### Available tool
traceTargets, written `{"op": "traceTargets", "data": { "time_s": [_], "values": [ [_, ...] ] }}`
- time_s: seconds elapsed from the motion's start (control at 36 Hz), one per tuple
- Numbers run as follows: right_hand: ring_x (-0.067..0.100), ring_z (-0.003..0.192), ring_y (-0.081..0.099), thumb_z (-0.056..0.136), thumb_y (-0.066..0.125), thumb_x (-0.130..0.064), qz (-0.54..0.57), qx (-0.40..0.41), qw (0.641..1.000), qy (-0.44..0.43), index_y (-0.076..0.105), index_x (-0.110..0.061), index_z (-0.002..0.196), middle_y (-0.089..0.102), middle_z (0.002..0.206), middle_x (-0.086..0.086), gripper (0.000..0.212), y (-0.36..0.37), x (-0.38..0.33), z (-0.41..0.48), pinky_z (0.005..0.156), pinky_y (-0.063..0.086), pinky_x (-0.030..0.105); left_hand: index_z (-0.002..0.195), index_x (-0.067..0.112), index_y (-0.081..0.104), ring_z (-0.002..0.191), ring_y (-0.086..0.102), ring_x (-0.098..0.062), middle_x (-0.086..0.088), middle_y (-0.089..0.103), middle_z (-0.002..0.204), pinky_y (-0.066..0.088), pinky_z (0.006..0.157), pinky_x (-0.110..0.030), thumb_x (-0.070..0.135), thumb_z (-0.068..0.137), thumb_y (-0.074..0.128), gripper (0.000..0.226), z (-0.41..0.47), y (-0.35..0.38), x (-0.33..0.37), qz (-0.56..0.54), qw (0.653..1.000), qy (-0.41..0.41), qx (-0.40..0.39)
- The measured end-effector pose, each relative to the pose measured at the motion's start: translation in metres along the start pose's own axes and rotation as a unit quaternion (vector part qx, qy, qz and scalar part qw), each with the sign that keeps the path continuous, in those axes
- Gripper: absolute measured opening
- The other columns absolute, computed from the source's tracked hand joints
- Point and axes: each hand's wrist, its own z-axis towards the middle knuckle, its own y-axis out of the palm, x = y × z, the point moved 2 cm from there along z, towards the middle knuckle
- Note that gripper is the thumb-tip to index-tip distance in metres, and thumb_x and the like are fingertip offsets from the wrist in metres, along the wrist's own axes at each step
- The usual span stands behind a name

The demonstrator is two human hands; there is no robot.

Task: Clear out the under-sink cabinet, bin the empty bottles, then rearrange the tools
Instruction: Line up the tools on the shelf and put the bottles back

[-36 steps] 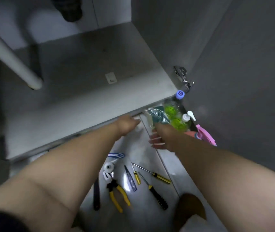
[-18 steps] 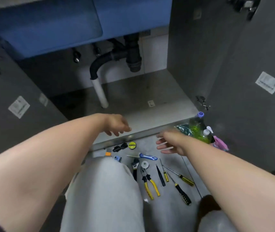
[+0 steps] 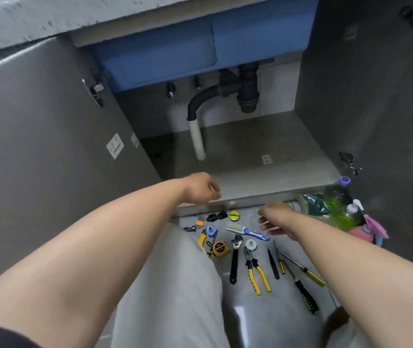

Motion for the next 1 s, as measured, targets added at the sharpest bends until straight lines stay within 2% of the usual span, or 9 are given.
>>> {"op": "traceTargets", "data": {
  "time_s": [0.06,0.17,0.25,0.47,0.64,0.75,0.83,0.92,1.0],
  "values": [
    [0.023,0.078,0.065,0.1,0.044,-0.016,-0.065,0.006,0.995,-0.074,0.06,-0.007,0.105,0.067,0.097,0.015,0.019,0.009,-0.025,-0.001,0.069,0.05,0.032,0.122,0.022,0.069,0.087,0.063,-0.012,0.017,0.062,0.083,0.042,0.061,-0.013,0.035,0.097,0.061,0.029,-0.012,-0.013,-0.005,-0.003,0.999,0.0,0.038],
    [0.031,0.095,0.067,0.1,0.047,-0.023,-0.21,0.026,0.959,-0.186,0.069,-0.008,0.099,0.072,0.098,0.014,0.026,0.018,-0.061,-0.011,0.084,0.052,0.033,0.121,0.019,0.07,0.09,0.061,-0.012,0.008,0.067,0.096,0.043,0.081,-0.02,0.029,0.097,0.061,0.027,-0.033,-0.034,-0.013,-0.002,0.997,0.004,0.083],
    [0.032,0.093,0.067,0.098,0.048,-0.024,-0.244,0.021,0.946,-0.213,0.07,-0.01,0.102,0.072,0.096,0.013,0.026,0.018,-0.064,-0.014,0.087,0.055,0.04,0.121,0.018,0.07,0.092,0.062,-0.012,0.003,0.068,0.107,0.043,0.083,-0.021,0.029,0.098,0.061,0.027,-0.043,-0.043,-0.013,-0.006,0.996,0.003,0.091],
    [0.031,0.085,0.07,0.095,0.05,-0.023,-0.221,0.036,0.966,-0.132,0.064,-0.009,0.08,0.071,0.087,0.015,0.025,-0.006,0.0,0.013,0.08,0.055,0.037,0.115,0.024,0.069,0.095,0.067,-0.013,0.006,0.07,0.102,0.05,0.079,-0.024,0.034,0.097,0.062,0.022,-0.011,-0.003,-0.011,-0.054,0.998,-0.001,0.043],
    [0.027,0.088,0.068,0.093,0.051,-0.017,-0.236,0.024,0.968,-0.077,0.07,-0.012,0.091,0.072,0.095,0.009,0.019,-0.002,0.048,0.044,0.084,0.057,0.04,0.116,0.018,0.072,0.106,0.064,-0.02,-0.003,0.07,0.118,0.052,0.095,-0.033,0.029,0.098,0.06,0.024,0.047,0.059,-0.033,-0.046,0.998,-0.027,-0.022],
    [0.025,0.092,0.065,0.097,0.05,-0.021,-0.264,0.017,0.963,-0.054,0.069,-0.015,0.096,0.072,0.101,0.007,0.02,0.009,0.076,0.072,0.072,0.047,0.028,0.115,0.013,0.073,0.103,0.066,-0.025,-0.007,0.07,0.114,0.057,0.091,-0.037,0.026,0.098,0.059,0.025,0.084,0.097,-0.062,-0.055,0.995,-0.064,-0.045],
    [0.027,0.097,0.063,0.1,0.048,-0.022,-0.275,-0.003,0.96,-0.048,0.068,-0.009,0.101,0.069,0.108,0.011,0.024,0.021,0.094,0.096,0.074,0.043,0.027,0.11,0.005,0.075,0.104,0.068,-0.025,-0.012,0.072,0.115,0.056,0.088,-0.033,0.019,0.097,0.061,0.024,0.116,0.126,-0.084,-0.077,0.992,-0.08,-0.057],
    [0.028,0.087,0.064,0.1,0.05,-0.015,-0.298,-0.026,0.953,-0.054,0.066,-0.006,0.095,0.068,0.103,0.017,0.019,0.034,0.103,0.124,0.066,0.038,0.025,0.125,0.011,0.068,0.117,0.062,-0.024,-0.009,0.065,0.131,0.049,0.092,-0.027,0.023,0.099,0.06,0.029,0.149,0.154,-0.103,-0.089,0.988,-0.099,-0.075],
    [0.029,0.089,0.06,0.094,0.058,-0.009,-0.314,-0.04,0.945,-0.077,0.065,-0.007,0.117,0.056,0.108,0.016,0.024,0.046,0.104,0.155,0.072,0.046,0.028,0.141,0.012,0.053,0.127,0.055,-0.029,-0.014,0.05,0.146,0.049,0.103,-0.034,0.015,0.099,0.057,0.042,0.18,0.181,-0.117,-0.108,0.984,-0.11,-0.091]
  ]
}}
